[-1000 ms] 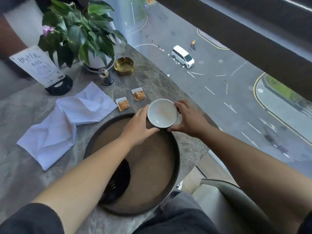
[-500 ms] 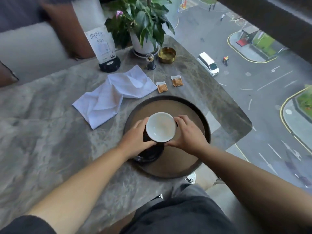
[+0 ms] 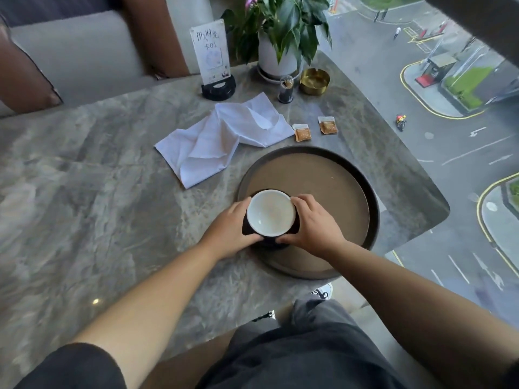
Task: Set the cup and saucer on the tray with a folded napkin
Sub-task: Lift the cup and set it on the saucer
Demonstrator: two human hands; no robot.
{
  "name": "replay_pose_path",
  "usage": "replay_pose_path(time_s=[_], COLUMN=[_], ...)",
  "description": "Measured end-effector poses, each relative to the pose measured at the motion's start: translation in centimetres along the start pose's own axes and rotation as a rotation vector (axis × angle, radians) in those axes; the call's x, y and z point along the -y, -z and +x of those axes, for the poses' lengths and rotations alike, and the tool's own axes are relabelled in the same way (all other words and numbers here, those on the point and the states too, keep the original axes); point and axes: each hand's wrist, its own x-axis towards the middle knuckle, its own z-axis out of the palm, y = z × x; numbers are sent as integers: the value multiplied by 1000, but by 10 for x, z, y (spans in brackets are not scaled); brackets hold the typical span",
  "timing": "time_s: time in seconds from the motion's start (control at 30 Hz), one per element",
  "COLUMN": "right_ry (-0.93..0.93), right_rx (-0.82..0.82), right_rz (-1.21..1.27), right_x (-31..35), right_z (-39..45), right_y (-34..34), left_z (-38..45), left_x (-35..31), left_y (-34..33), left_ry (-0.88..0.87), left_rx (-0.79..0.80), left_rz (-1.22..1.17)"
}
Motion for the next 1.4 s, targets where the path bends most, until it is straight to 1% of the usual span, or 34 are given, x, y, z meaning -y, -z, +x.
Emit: replay_pose_path(time_s=[0.33,0.73,1.03,1.27,1.4], right_ry=[-30,-28,-11,-5,5], right_rx=[27,2,21,36,8], right_rz=[-16,2,-36,-94,-135], right_x=[-5,-5,-6,-12,-19], right_z=[4,4,6,6,10], right_y=[-2,-13,-12,0,20], left_z=[8,11,12,7,7], left_x=[2,9,11,13,15], left_y=[-3,-2,-1,9,22], left_ry=[31,2,-9,28,31], left_rx=[49,59,65,89,45], left_rz=[13,30,45,95,126])
